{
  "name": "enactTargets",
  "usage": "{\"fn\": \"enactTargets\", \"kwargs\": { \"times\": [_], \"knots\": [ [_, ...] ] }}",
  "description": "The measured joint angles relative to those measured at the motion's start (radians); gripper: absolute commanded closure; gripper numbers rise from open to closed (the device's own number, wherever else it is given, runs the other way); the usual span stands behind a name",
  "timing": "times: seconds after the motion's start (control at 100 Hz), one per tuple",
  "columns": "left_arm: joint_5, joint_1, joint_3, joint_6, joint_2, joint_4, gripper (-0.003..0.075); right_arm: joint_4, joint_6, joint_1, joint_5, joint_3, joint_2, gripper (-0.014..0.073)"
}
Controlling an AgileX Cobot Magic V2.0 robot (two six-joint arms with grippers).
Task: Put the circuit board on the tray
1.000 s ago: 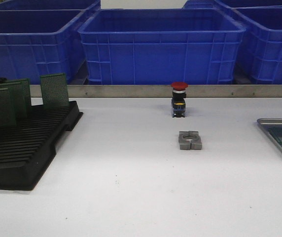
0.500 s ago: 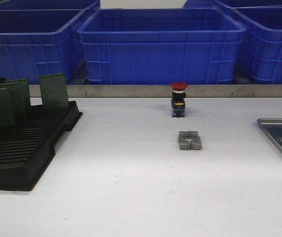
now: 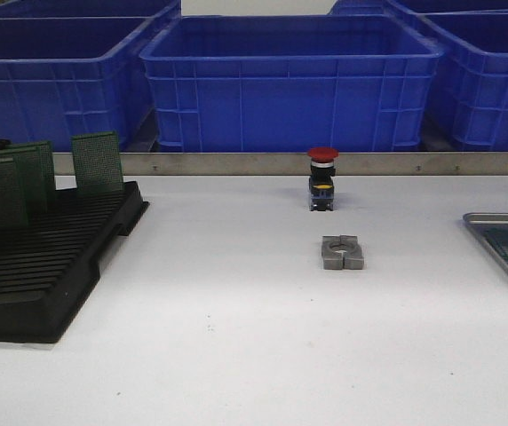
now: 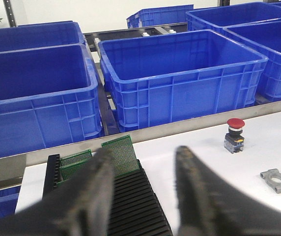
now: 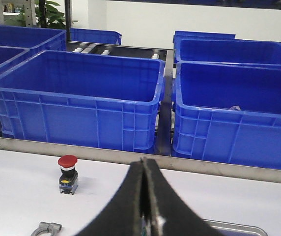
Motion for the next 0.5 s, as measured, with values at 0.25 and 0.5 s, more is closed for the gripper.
{"fn": "enactTargets", "kwargs": {
  "times": [0.25,0.5],
  "knots": [
    [0.000,0.000,0.000,0.000,0.000,-0.001,0.0738,0.000,0.000,0.000,0.000,0.000,0.000,0.0662],
    [0.000,0.000,0.000,0.000,0.000,-0.001,0.0738,0.000,0.000,0.000,0.000,0.000,0.000,0.0662]
  ]
}}
